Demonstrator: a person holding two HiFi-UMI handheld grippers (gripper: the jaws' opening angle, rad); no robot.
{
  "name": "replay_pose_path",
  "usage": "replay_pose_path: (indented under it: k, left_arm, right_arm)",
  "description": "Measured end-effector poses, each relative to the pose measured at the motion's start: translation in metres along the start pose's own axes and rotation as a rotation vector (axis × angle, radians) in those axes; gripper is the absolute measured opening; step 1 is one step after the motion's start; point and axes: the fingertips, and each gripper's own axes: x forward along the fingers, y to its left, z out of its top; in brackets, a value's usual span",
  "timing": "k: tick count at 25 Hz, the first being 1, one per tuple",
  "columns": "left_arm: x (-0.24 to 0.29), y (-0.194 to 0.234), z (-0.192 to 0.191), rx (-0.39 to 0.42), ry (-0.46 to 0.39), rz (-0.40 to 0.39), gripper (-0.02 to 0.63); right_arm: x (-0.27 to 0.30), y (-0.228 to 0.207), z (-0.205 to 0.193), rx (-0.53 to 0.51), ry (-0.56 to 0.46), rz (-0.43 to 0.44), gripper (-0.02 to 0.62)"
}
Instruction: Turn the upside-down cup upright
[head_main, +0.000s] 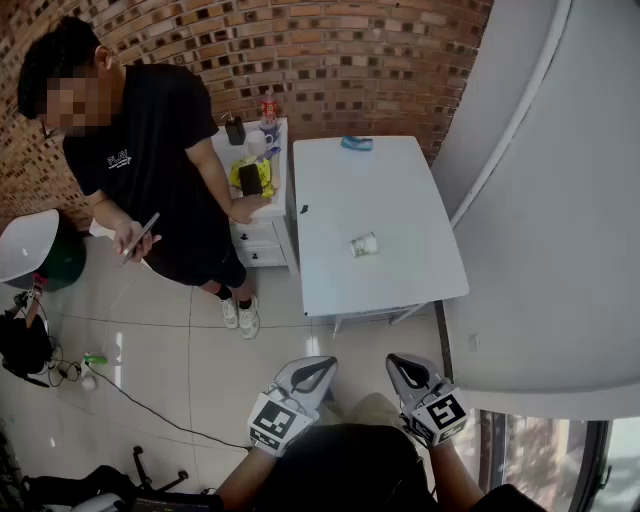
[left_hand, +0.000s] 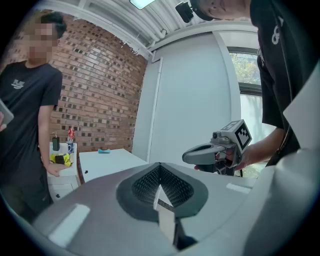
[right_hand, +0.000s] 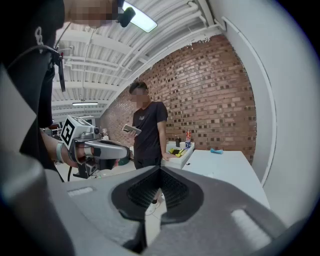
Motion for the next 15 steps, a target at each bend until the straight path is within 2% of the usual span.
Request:
replay_pose_path:
  k: [8, 15]
  left_arm:
    - [0.039, 0.041, 0.006, -0.025, 0.006, 0.023, 0.015]
    - [0.093, 0.077, 0.021, -0.034, 0.034, 0.113, 0.015]
  right_arm:
    - [0.046, -0.069, -0.005, 0.031, 0.022, 0.007, -0.008]
    - [0.099, -0.144, -0.020, -0.002, 0.082, 0.077, -0.008]
